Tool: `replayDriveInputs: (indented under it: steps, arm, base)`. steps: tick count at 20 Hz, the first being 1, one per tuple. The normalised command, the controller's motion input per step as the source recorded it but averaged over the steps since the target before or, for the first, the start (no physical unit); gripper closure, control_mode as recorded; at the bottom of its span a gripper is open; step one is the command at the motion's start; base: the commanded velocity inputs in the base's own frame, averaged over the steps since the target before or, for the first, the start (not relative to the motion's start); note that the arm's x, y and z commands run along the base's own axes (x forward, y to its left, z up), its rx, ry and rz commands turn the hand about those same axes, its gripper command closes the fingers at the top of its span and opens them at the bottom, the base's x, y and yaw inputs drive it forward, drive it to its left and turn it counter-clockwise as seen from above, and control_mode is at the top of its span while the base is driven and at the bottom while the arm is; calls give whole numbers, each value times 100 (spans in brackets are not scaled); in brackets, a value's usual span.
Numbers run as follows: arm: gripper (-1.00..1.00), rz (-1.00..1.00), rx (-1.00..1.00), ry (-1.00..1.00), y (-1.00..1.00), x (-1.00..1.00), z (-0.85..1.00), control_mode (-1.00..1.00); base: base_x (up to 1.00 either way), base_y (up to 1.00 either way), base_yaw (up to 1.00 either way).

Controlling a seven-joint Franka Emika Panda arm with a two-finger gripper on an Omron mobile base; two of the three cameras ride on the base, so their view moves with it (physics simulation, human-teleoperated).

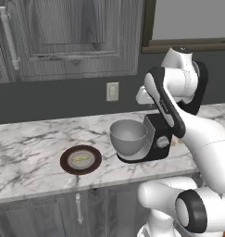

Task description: Add butter and sugar cubes to the stand mixer bowl and then turn on the stand mixer to begin making frosting.

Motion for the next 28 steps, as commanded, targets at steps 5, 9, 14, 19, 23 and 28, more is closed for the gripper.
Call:
replayDriveInputs:
  steps: [5,9,14,19,23,28]
  arm:
    - [-100,0,0,0,0,0,0,100]
    - [-100,0,0,0,0,0,0,100]
    - [-100,0,0,0,0,0,0,100]
    - [-100,0,0,0,0,0,0,100]
    - [-100,0,0,0,0,0,0,100]
    - [-100,0,0,0,0,0,0,100]
  base:
    - [0,15,0]
    - [0,40,0]
    - [2,47,0]
    - [13,48,0]
    - [25,36,0]
    - [42,31,0]
